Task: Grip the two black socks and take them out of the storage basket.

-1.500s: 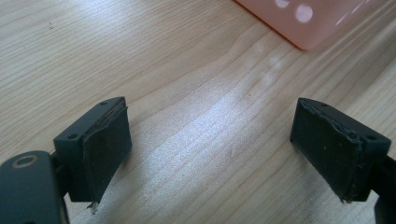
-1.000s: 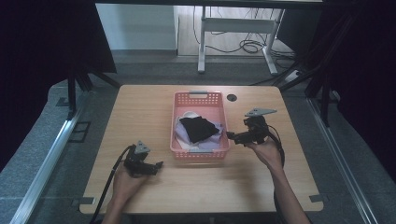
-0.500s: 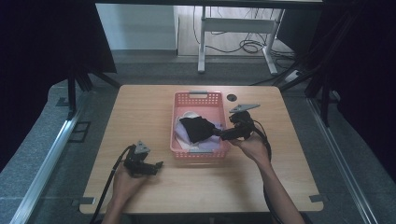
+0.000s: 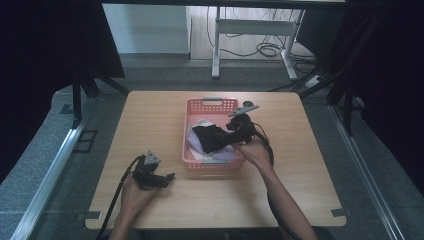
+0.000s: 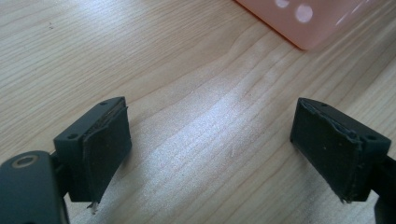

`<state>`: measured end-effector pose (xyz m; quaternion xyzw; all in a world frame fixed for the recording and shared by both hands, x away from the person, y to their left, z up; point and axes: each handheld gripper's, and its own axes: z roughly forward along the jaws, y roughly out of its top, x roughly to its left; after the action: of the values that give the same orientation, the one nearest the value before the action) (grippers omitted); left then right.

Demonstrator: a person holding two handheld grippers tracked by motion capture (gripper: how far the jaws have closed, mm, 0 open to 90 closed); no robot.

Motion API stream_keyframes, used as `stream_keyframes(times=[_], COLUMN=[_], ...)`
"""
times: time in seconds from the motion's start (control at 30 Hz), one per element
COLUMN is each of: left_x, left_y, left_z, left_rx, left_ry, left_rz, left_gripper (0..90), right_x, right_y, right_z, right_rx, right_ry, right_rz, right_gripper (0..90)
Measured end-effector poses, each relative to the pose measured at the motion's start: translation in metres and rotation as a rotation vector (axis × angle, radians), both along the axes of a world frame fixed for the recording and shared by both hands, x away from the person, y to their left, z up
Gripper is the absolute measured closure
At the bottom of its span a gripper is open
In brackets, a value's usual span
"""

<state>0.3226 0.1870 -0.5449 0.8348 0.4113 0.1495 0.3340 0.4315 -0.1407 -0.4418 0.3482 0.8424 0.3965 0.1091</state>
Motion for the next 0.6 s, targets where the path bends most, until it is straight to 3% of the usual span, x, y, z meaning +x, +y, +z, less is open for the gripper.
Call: stream_keyframes(times=[0.23,0.6], left_x=[0.0,0.0], left_y=[0.0,0.0], left_z=[0.0,0.0], left_rx=[0.0,0.002], left_ry=[0.0,0.001], left_rz=[0.0,-0.001], left_gripper=[12.0,12.0], right_x=[0.017,0.038], right_y=[0.021,0.041], right_z=[-0.013,-0.033], right_rx=[-0.032,-0.113], right_ry=[0.015,0.079], right_rz=[-0.038,-0.109], right_gripper=[49.5,53.2])
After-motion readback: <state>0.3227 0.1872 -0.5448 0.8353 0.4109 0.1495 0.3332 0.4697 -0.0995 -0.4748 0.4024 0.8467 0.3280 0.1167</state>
